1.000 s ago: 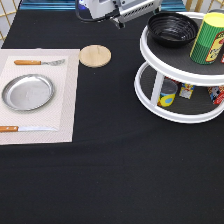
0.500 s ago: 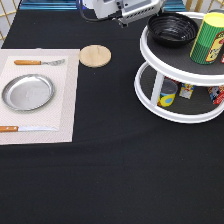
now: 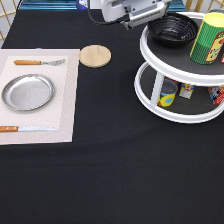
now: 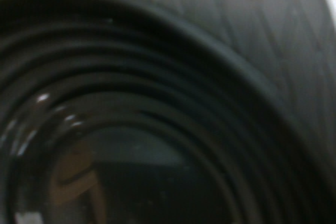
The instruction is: Pick up the bowl from the lazy Susan and put bowl on the plate
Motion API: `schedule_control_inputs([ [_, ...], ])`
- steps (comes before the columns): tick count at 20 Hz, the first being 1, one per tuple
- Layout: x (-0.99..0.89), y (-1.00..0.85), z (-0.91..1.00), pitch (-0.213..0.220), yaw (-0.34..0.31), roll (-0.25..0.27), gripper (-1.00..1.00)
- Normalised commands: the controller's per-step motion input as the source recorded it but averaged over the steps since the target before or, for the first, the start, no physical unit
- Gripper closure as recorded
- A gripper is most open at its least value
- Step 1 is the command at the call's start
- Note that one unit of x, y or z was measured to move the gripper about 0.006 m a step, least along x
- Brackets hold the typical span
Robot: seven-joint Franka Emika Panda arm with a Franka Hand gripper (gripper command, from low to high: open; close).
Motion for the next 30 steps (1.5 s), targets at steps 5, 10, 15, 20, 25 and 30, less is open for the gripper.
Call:
schedule_control_inputs([
  [5,-0.41,0.07,-0.19,-0.208,-0.129,-0.041,-1.0],
  [10,-0.38,0.02,-0.31,-0.148,-0.151,-0.05,-1.0],
  [15,-0.41,0.05,-0.07,-0.053,-0.127,-0.06,1.0],
  [20,-0.37,0.2,0.08,0.0,-0.05,-0.06,1.0],
  [25,-0.27,0.26,-0.02,-0.009,-0.022,-0.063,1.0],
  [30,-0.18,0.14,-0.06,-0.024,0.0,-0.05,1.0],
])
